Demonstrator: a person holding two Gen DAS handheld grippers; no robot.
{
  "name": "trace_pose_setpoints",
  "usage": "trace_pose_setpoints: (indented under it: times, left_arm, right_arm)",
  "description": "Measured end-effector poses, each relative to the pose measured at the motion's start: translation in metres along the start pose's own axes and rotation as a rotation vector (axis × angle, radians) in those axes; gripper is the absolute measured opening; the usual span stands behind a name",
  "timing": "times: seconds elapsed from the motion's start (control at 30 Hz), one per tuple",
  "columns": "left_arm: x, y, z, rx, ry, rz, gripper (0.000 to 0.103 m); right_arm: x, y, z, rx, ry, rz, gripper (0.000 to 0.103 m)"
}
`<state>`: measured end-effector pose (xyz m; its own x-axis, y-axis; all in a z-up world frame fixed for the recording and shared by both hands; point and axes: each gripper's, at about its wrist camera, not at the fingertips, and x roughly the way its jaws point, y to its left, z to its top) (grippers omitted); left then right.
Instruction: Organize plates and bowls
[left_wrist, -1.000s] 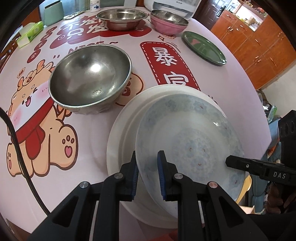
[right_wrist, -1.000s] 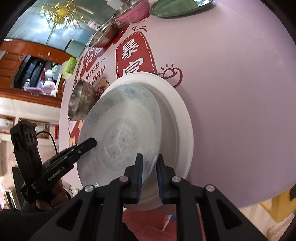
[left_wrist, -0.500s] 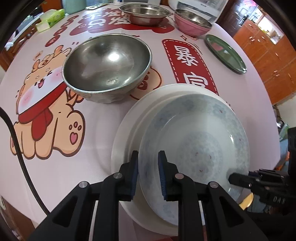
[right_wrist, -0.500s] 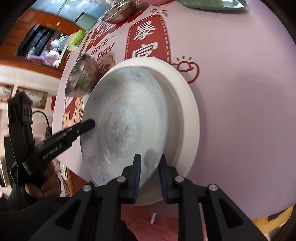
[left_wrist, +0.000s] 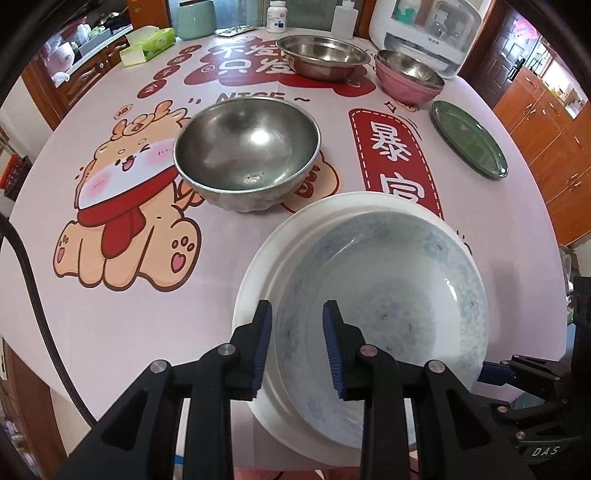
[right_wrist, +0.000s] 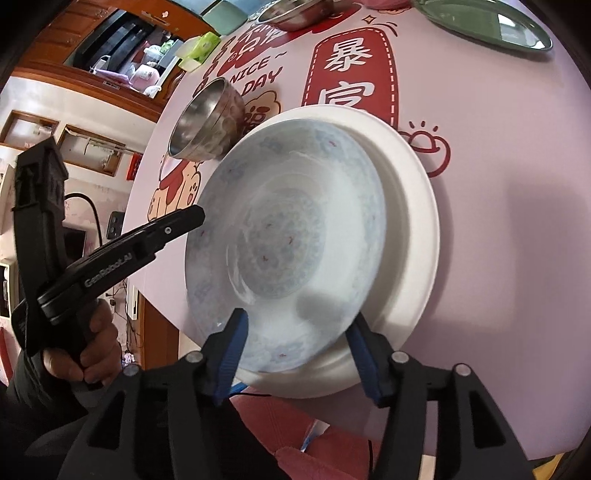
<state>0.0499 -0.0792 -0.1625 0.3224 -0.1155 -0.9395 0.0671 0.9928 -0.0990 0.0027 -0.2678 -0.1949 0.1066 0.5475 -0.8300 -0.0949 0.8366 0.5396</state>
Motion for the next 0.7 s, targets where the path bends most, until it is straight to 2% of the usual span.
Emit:
trace_pose_setpoints:
  times: [0.27,0.4,0.5,0.57,0.7]
  left_arm:
    - [-0.020,0.001,0.014,0.012,-0.063,-0.032,0.031]
    - [-0.028,0.005,0.019,0.033,-0.097,-0.065,0.033]
    - [-0.035,0.011,0.018,0.027,-0.113,-0.097,0.035]
    - [-0.039,0.015,0.017,0.034,-0.118,-0.122,0.041]
    - [-0.048,0.021,0.012,0.056,-0.119,-0.176,0.042]
  right_arm:
    - [-0.004,-0.001,0.001,0.061,-0.004,-0.014,0.060]
    - [-0.014,0.000,0.002,0.084,-0.050,-0.053,0.070]
    - [-0.024,0.001,0.001,0.125,-0.095,-0.083,0.072]
    - [-0.028,0.001,0.001,0.147,-0.120,-0.097,0.073]
    - [-0.037,0.004,-0.009,0.199,-0.181,-0.122,0.073]
